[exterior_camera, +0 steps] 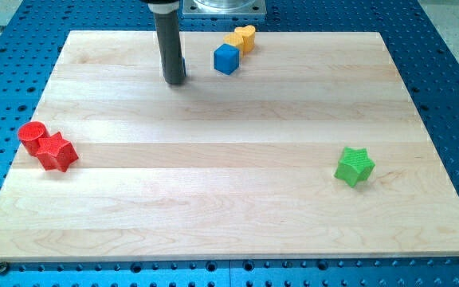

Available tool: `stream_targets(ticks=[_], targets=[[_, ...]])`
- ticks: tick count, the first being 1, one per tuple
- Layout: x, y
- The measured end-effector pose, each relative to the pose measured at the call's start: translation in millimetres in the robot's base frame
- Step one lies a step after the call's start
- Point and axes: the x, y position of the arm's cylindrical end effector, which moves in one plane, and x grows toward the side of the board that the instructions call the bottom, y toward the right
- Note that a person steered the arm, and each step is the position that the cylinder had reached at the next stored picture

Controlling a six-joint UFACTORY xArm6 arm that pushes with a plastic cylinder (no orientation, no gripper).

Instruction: Move the triangle left to the hexagon

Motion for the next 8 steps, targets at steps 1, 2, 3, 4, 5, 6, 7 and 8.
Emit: stream_targets(ticks=[1, 2, 3, 4, 5, 6, 7, 8], targets=[[-52, -26], [-94, -40], [-110, -56], [-110, -47], [-109, -12], [-109, 13], [-110, -15], [-88, 13]])
